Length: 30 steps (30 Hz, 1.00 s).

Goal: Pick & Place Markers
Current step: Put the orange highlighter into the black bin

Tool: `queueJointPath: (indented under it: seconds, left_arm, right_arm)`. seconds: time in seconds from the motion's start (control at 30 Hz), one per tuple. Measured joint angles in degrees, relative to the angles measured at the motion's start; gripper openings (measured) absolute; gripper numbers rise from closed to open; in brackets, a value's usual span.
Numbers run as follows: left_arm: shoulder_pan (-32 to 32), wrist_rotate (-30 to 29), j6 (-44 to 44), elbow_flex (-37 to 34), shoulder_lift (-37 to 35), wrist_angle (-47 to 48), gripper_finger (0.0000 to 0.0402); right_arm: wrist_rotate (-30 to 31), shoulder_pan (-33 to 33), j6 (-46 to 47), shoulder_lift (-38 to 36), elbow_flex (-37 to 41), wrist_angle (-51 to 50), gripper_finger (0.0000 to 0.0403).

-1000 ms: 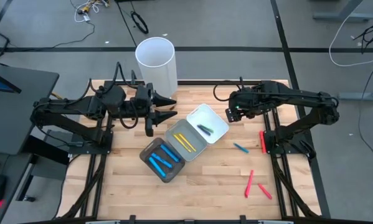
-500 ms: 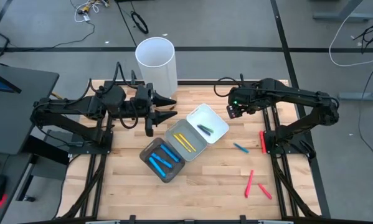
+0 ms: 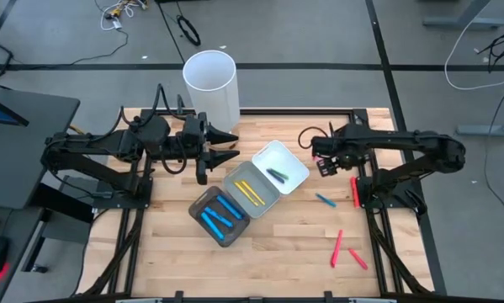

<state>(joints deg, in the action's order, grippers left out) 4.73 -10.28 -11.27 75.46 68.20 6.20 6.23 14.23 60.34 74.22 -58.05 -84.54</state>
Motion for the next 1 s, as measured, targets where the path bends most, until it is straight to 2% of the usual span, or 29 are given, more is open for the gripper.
queueJointPath:
  seconds: [0.17, 0.37, 0.8, 1.0]
  left_arm:
    - [0.00, 0.02, -0.04, 0.00, 0.00, 0.00, 0.0209]
    - [0.00, 0.02, -0.02, 0.00, 0.00, 0.02, 0.0209]
    - [0.00, 0.00, -0.01, 0.00, 0.02, 0.02, 0.0209]
    - [0.00, 0.00, -0.02, 0.00, 0.02, 0.02, 0.0209]
  right_arm:
    - [-4.68, 2.53, -2.25, 0.02, 7.01, 6.09, 0.0297]
    - [-5.28, 8.13, -5.58, 0.07, 12.08, 8.53, 0.0297]
    - [-3.74, 18.52, -8.33, 5.05, 12.43, 10.30, 0.0254]
    - [-7.55, 21.01, -7.90, 9.24, 12.44, 10.15, 0.0229]
